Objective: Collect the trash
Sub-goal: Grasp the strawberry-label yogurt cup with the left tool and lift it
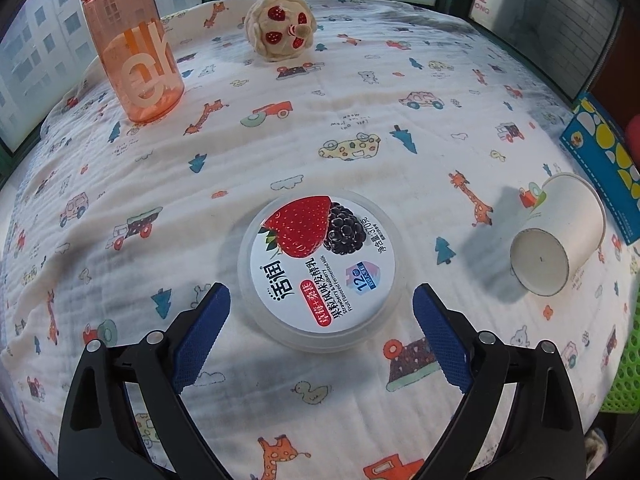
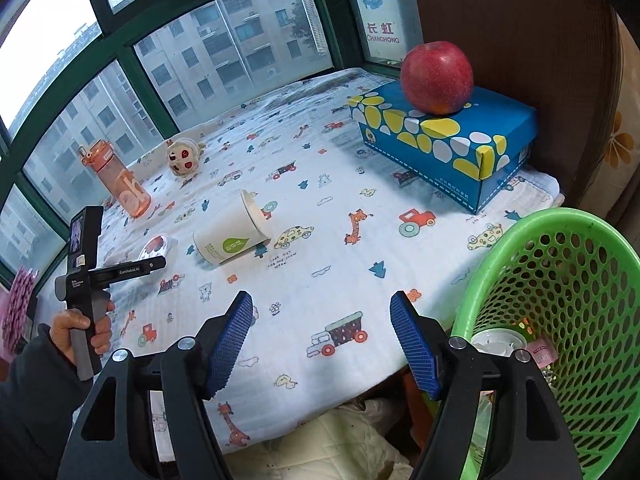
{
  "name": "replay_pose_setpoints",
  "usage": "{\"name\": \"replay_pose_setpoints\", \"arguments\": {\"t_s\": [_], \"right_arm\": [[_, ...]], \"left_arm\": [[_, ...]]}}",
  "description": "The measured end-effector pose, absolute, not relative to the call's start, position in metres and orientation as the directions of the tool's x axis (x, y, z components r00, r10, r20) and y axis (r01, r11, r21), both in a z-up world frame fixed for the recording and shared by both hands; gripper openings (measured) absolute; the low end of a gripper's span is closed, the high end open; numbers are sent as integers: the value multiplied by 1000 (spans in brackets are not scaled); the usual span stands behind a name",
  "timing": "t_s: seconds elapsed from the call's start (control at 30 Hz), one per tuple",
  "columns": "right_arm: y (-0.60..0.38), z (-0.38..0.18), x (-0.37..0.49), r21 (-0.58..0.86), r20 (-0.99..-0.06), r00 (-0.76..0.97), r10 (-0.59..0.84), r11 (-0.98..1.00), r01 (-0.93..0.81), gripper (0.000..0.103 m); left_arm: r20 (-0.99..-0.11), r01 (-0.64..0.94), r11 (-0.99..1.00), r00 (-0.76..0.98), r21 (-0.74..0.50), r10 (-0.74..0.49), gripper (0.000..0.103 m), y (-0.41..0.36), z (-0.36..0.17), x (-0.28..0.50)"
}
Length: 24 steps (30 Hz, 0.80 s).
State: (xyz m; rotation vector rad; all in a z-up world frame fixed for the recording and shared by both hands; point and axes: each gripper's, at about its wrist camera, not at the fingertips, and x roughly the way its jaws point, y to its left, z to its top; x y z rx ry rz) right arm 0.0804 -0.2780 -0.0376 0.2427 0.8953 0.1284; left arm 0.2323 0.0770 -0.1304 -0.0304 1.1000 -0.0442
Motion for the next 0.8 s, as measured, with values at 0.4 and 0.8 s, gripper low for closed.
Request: {"name": "replay_pose_setpoints", "arguments": {"t_s": [0.4,0.8], "right_arm": [[-252,-42,97,269,-761,599,249,961,-59,69],[-216,-56,133,395,-762,528,374,915,-80,69]], "left_arm": [[-892,28,998,448,-58,-64,87,80,-138,239],[-862,31,994,495,-108,-110,85,92,-114,214]]}}
